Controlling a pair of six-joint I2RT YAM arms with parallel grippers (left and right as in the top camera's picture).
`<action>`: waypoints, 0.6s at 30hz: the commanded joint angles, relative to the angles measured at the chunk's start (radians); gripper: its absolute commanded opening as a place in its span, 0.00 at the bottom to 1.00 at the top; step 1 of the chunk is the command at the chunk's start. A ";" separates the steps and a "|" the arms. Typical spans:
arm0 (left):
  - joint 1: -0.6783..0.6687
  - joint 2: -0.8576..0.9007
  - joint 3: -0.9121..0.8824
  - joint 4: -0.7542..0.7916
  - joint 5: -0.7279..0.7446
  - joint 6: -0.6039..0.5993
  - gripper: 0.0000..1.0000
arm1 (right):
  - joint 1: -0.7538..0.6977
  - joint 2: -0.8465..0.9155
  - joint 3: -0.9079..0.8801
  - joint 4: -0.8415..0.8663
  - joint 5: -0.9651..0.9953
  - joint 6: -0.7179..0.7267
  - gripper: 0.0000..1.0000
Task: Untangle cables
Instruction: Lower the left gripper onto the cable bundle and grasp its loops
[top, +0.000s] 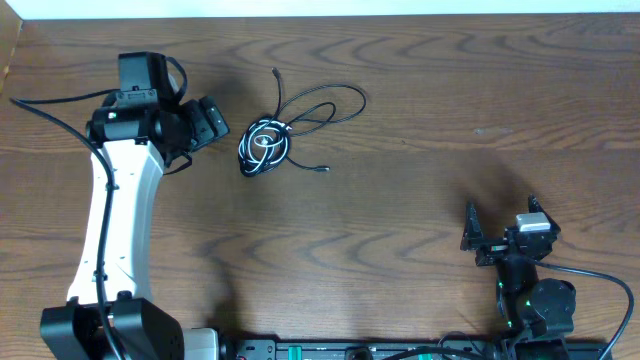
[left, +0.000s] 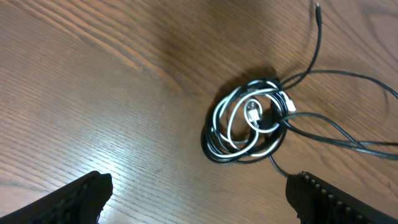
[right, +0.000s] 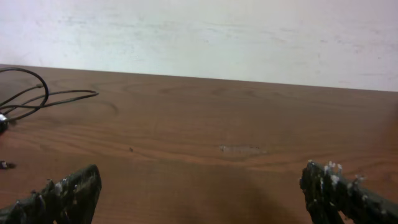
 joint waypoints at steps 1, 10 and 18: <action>0.003 -0.010 0.010 0.005 -0.010 -0.013 0.95 | -0.005 -0.005 -0.001 -0.005 0.000 -0.011 0.99; 0.003 -0.010 0.007 0.022 -0.097 -0.009 0.95 | -0.005 -0.004 -0.001 -0.005 0.000 -0.011 0.99; 0.003 0.035 -0.011 0.185 -0.148 -0.008 0.08 | -0.005 -0.004 -0.001 -0.005 0.000 -0.011 0.99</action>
